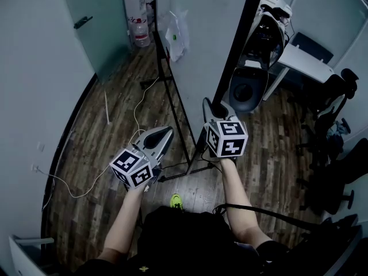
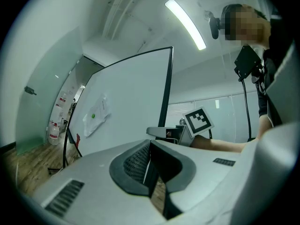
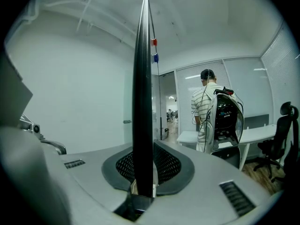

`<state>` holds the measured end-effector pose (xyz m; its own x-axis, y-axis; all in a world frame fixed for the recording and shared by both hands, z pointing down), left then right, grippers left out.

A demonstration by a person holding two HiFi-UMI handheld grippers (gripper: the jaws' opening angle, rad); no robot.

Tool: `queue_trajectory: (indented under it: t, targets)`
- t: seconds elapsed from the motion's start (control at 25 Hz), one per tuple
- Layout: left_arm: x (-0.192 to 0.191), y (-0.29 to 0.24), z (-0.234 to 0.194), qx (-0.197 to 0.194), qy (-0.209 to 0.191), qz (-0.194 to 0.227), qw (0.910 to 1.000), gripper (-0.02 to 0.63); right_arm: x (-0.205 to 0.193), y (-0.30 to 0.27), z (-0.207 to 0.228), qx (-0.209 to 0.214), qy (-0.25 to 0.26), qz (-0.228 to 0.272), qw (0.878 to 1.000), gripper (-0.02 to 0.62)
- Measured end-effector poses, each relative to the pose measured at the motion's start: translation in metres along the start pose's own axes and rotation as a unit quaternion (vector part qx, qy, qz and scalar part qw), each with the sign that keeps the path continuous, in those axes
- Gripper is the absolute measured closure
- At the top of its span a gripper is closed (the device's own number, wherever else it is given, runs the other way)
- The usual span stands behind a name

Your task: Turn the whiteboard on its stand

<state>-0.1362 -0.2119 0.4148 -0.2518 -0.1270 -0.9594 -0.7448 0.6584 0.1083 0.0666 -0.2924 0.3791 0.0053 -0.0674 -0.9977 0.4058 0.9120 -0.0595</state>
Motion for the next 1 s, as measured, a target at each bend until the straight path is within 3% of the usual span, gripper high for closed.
queue_trajectory:
  t: [0.6,1.0]
  targets:
    - [-0.009,0.000,0.037,-0.004,-0.002,-0.007,1.0000,0.589,-0.001,0.065,-0.014,0.014,-0.003,-0.011,1.000,0.528]
    - [-0.015,-0.005,0.039,-0.001,0.006,-0.010,0.9999,0.589,-0.002,0.071,-0.015,0.024,0.000,-0.008,1.000,0.518]
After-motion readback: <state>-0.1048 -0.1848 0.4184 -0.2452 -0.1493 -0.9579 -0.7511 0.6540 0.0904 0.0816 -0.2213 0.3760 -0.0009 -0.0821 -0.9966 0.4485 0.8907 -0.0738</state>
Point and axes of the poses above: the fingertips, and each gripper's own axes: y backward along the fingers, z to its right, x out of its top, the point moved 8 cm from there along y, backward along the fingers, and after that the axes turned 4 degrees about z, right-handed, at the moved point
